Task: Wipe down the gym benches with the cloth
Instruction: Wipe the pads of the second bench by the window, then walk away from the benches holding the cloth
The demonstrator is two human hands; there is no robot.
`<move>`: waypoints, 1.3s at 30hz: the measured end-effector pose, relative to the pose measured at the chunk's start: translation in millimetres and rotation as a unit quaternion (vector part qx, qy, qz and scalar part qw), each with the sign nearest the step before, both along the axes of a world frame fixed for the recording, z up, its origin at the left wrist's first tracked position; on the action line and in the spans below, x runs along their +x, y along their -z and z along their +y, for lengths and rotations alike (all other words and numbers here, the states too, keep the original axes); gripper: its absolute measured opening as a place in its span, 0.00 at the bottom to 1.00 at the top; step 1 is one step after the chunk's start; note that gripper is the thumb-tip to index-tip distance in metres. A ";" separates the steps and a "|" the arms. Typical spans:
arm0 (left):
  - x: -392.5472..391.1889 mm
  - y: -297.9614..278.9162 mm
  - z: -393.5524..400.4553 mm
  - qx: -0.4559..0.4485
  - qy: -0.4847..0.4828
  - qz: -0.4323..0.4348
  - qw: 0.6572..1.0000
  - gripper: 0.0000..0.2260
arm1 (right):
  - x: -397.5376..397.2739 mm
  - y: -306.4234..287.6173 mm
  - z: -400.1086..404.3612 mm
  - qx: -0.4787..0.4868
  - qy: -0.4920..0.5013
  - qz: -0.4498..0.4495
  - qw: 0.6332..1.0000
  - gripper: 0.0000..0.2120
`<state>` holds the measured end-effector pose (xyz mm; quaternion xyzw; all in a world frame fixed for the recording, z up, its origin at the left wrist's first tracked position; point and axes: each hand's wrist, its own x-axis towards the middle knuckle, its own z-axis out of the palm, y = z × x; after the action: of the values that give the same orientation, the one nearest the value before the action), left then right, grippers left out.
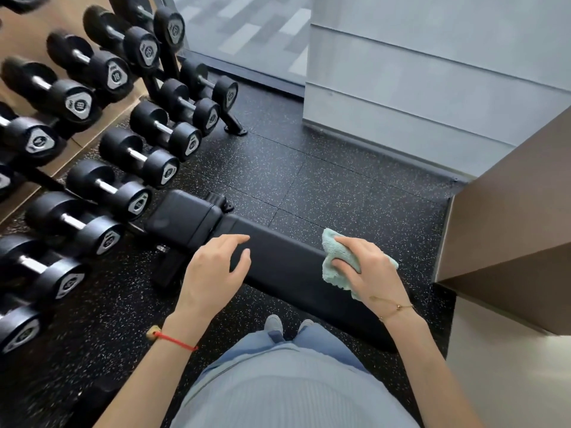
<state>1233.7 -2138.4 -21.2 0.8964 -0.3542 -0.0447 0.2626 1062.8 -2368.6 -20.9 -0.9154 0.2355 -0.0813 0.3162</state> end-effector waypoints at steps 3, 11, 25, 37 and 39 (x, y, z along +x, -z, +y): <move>-0.6 -0.6 14.0 0.006 -0.020 0.000 1.000 0.15 | 12.4 -1.3 7.5 0.005 -0.020 -0.003 1.000 0.17; -41.2 -10.9 50.3 0.012 -0.154 -0.021 0.988 0.15 | 39.8 -10.3 13.1 -0.009 -0.164 0.001 0.986 0.17; -316.7 -6.4 50.5 0.004 -0.536 0.025 0.844 0.16 | -17.8 -11.4 20.2 -0.051 -0.520 0.022 0.852 0.18; -554.4 -18.8 21.9 -0.006 -0.765 0.005 0.644 0.11 | -128.7 -18.0 114.6 -0.069 -0.753 0.020 0.654 0.20; -591.8 -19.7 19.3 -0.006 -0.797 0.006 0.604 0.10 | -155.6 -21.1 138.0 -0.077 -0.783 0.012 0.618 0.20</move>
<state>641.8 -2119.1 -1.5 0.8218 0.5018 0.1796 0.2017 907.2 -2230.6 0.2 -0.7749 -0.5736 0.1900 0.1858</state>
